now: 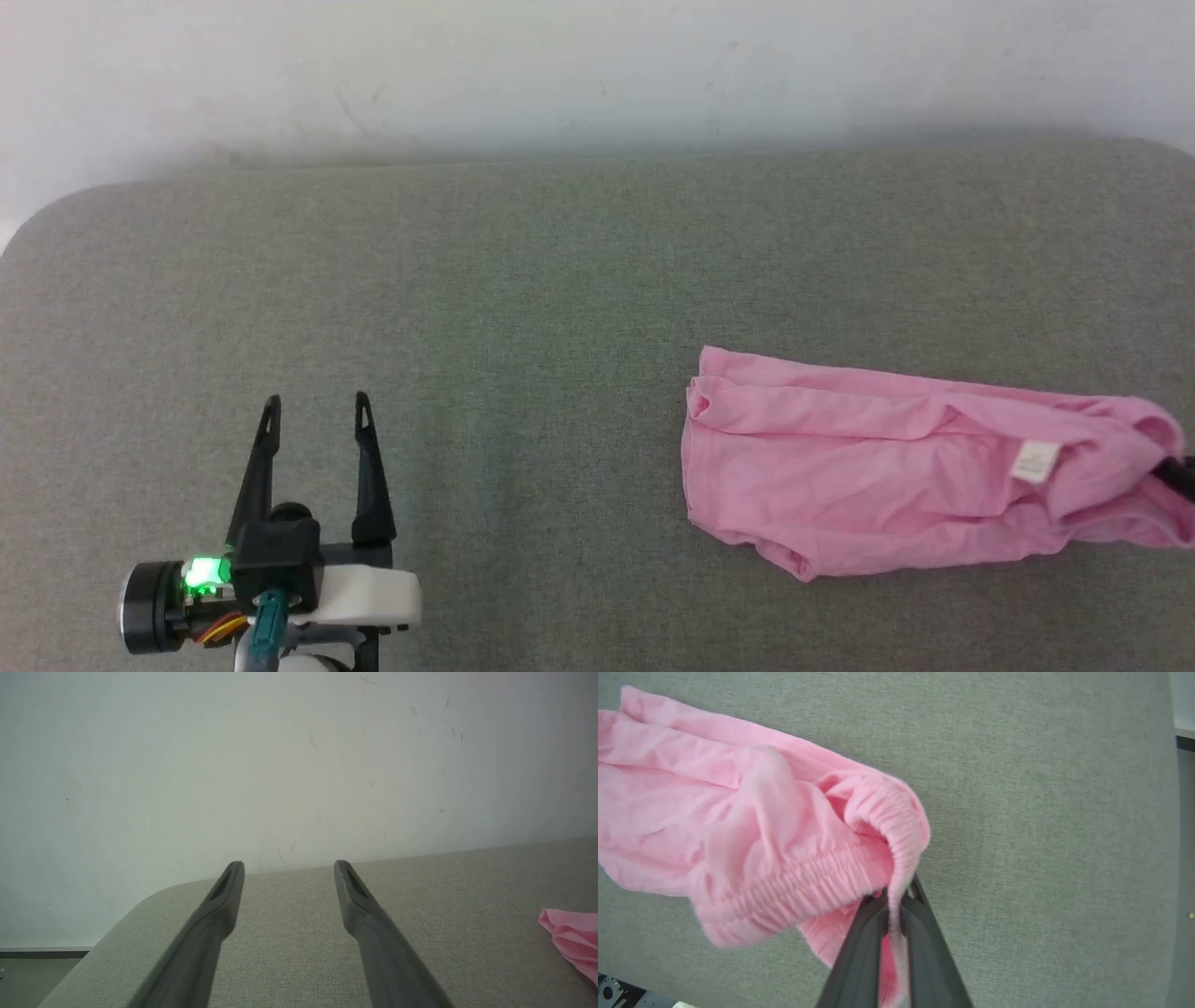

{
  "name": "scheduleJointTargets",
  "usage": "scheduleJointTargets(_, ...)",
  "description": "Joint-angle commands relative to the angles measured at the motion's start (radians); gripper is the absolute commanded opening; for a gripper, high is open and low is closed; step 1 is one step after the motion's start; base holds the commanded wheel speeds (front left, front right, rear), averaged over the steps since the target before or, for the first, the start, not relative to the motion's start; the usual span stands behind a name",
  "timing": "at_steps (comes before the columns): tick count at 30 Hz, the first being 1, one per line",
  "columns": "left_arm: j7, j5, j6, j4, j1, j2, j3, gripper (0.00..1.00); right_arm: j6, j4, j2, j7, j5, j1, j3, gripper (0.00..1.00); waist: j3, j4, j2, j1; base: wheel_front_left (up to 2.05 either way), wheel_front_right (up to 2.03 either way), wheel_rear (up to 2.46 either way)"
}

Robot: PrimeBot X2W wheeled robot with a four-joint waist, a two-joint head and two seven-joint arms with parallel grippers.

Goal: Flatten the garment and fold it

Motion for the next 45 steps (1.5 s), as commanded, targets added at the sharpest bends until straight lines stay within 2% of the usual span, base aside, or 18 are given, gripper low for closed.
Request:
scheduleJointTargets(1,-0.005,0.008,-0.010,0.004,0.014,-0.009,0.009,1.00,-0.002,-0.059,-0.003,0.017,0.010,0.020,0.005,0.00,-0.002,-0.003,-0.0001,-0.0001,0.00,0.00,0.00)
scheduleJointTargets(9,-0.005,0.017,-0.028,0.012,0.004,-0.024,0.004,1.00,-0.002,-0.357,0.013,0.101,0.073,0.015,-0.002,0.00,0.001,0.014,-0.0001,-0.0001,0.00,0.00,0.00)
scheduleJointTargets(15,-0.005,0.018,-0.037,0.010,-0.016,-0.039,-0.002,1.00,-0.002,-0.474,0.098,0.175,0.042,-0.075,0.028,0.00,0.027,0.060,-0.0001,-0.0001,0.00,0.00,0.00)
scheduleJointTargets(19,-0.005,0.019,-0.040,0.013,-0.033,-0.052,-0.007,1.00,-0.002,-0.430,0.181,0.202,-0.035,-0.166,0.084,0.00,0.051,0.094,-0.0001,-0.0001,0.00,0.00,0.00)
scheduleJointTargets(24,-0.005,0.020,-0.042,0.015,-0.053,-0.065,-0.011,1.00,-0.002,-0.281,0.272,0.221,-0.122,-0.232,0.186,0.00,0.080,0.131,-0.0001,-0.0001,0.00,0.00,0.00)
scheduleJointTargets(32,-0.005,0.021,-0.039,0.014,-0.066,-0.074,-0.006,1.00,-0.002,-0.046,0.347,0.190,-0.193,-0.242,0.317,0.00,0.100,0.150,-0.0001,-0.0001,0.00,0.00,0.00)
scheduleJointTargets(37,-0.005,0.022,-0.034,0.018,-0.058,-0.074,0.006,1.00,-0.002,-0.003,0.355,0.137,-0.182,-0.248,0.391,0.00,0.086,0.131,-0.0001,-0.0001,0.00,0.00,0.00)
scheduleJointTargets(38,-0.005,0.023,-0.034,0.020,-0.056,-0.073,0.008,1.00,-0.002,-0.007,0.349,0.119,-0.184,-0.254,0.401,0.42,0.079,0.124,-0.0001,-0.0001,0.00,0.00,0.00)
scheduleJointTargets(39,-0.005,0.023,-0.035,0.021,-0.053,-0.072,0.009,1.00,-0.002,-0.015,0.340,0.101,-0.185,-0.259,0.411,1.00,0.072,0.118,-0.0001,-0.0001,0.00,0.00,0.00)
scheduleJointTargets(45,-0.005,0.025,-0.034,0.033,-0.027,-0.061,0.019,1.00,-0.002,-0.122,0.262,-0.009,-0.183,-0.290,0.416,1.00,0.011,0.067,-0.0001,-0.0001,0.00,0.00,0.00)
